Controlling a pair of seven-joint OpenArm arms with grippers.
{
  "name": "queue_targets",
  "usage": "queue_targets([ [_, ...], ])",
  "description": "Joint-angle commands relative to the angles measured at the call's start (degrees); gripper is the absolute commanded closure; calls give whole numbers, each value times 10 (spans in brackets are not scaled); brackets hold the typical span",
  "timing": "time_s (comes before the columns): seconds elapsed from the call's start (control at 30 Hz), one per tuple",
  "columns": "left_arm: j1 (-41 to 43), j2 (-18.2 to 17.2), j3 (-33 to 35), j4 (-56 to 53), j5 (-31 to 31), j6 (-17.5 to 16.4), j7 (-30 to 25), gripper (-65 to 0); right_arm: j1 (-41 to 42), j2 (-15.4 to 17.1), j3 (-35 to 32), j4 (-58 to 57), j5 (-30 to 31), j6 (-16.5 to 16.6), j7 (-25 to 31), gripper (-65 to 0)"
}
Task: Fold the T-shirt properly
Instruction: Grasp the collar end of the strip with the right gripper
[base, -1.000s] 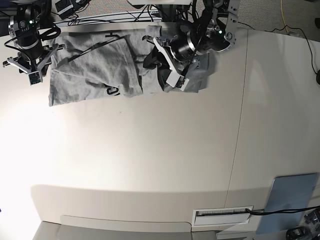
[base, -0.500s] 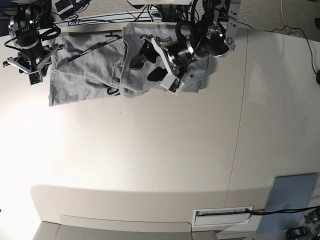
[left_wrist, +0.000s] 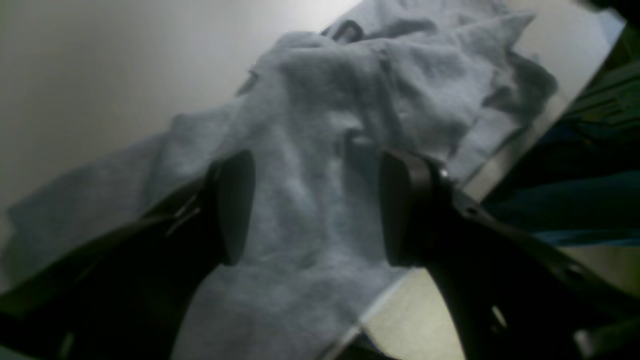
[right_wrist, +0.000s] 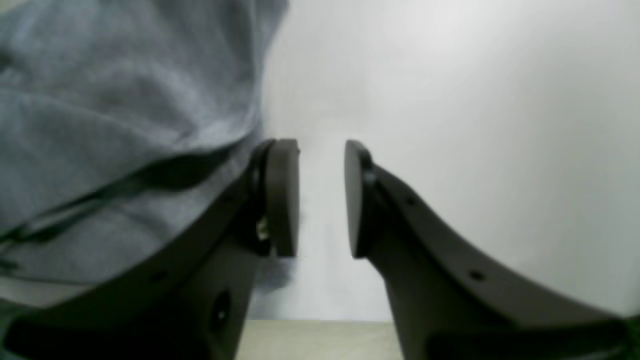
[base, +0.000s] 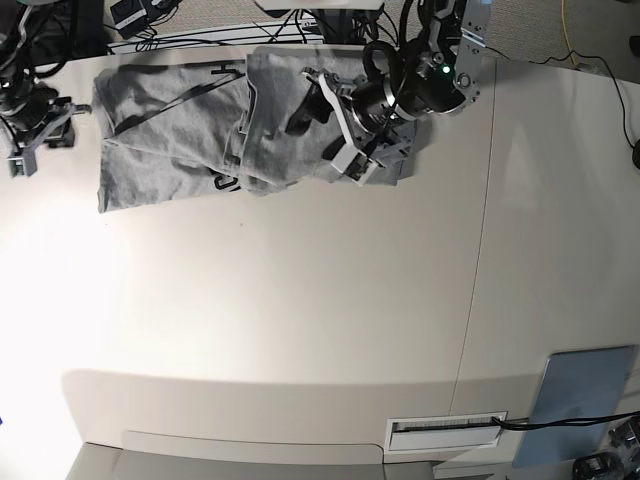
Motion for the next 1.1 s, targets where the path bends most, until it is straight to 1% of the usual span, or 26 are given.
queue_targets([
  [0.0,-2,4,1,10,-15,-4,-5,-395,16,11,4,-9,34,12,-4,-165],
  [0.07,-2,4,1,10,-21,-4,-4,-395,33,12,4,-45,66,21,-17,-214],
  [0.17,-1,4,1,10,-21,-4,2,-395,39,12,4,-76,90,27,-16,-295],
  [0.23,-1,4,1,10,-21,-5,7,-395,37,13,4,-85,102,27,-23,-319],
  [0.43,0,4,1,10,-21,-4,6,-395,33,24,-2,-86,106,26,-31,-322],
  [0.6,1,4,1,10,-16,-4,6,-395,36,24,-47,-100,108,25,-31,-322],
  [0.63,1,4,1,10,-9,-4,6,-395,39,24,-57,-110,108,20,-31,-322],
  [0.7,1,4,1,10,10,-4,6,-395,48,24,-70,-131,108,-1,-27,-322],
  [0.77,1,4,1,10,16,-4,6,-395,57,24,-74,-153,108,-9,-25,-322],
  [0.97,0,4,1,10,19,-4,5,-395,67,24,-74,-175,108,-9,-23,-322],
  [1.07,0,4,1,10,19,-4,4,-395,67,24,-74,-175,110,-8,-30,-322],
])
